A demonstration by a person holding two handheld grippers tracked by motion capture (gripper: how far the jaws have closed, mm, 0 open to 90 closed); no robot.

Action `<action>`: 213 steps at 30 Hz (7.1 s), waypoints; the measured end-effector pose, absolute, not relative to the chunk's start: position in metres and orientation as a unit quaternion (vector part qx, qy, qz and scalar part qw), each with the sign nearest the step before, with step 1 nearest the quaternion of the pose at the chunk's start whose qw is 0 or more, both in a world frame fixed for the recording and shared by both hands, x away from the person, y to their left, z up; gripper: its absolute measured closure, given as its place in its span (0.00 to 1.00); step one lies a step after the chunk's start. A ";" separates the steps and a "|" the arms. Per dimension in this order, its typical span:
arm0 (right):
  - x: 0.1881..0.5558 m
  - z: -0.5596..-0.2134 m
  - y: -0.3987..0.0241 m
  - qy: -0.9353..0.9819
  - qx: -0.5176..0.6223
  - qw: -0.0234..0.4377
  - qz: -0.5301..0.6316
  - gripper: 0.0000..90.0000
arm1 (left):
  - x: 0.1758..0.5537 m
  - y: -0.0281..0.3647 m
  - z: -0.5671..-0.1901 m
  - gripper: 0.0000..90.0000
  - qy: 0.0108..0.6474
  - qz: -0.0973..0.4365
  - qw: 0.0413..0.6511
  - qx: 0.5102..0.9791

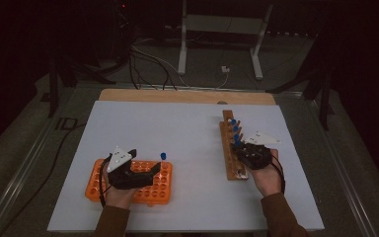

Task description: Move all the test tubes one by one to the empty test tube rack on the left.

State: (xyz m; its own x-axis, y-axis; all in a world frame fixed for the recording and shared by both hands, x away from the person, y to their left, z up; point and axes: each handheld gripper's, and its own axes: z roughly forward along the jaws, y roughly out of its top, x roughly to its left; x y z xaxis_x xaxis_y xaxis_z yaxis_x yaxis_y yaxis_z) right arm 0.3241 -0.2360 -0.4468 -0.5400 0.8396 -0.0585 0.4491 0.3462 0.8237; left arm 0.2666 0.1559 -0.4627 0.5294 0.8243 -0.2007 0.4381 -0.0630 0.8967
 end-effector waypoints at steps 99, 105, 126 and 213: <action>0.293 -0.383 -0.169 0.797 0.313 0.109 0.505 0.48 | 0.269 0.035 -0.435 0.85 0.295 0.219 0.495 0.787; 0.293 -0.384 -0.177 0.790 0.328 0.121 0.504 0.32 | 0.270 0.046 -0.436 0.86 0.308 0.214 0.499 0.781; 0.297 -0.408 -0.203 0.785 0.365 0.184 0.466 0.01 | 0.262 0.092 -0.441 0.86 0.340 0.207 0.509 0.763; 0.300 -0.418 -0.218 0.783 0.379 0.196 0.454 0.02 | 0.254 0.119 -0.473 0.55 0.397 0.191 0.435 0.785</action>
State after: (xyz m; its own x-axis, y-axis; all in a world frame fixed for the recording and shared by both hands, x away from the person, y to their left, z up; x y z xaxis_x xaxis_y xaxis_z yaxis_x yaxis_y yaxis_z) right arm 0.2997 -0.2178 -0.4181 -0.6364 0.7704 0.0379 0.4155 0.3011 0.8583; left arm 0.2539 0.1192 -0.4728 0.6121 0.7895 -0.0458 0.4577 -0.3065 0.8346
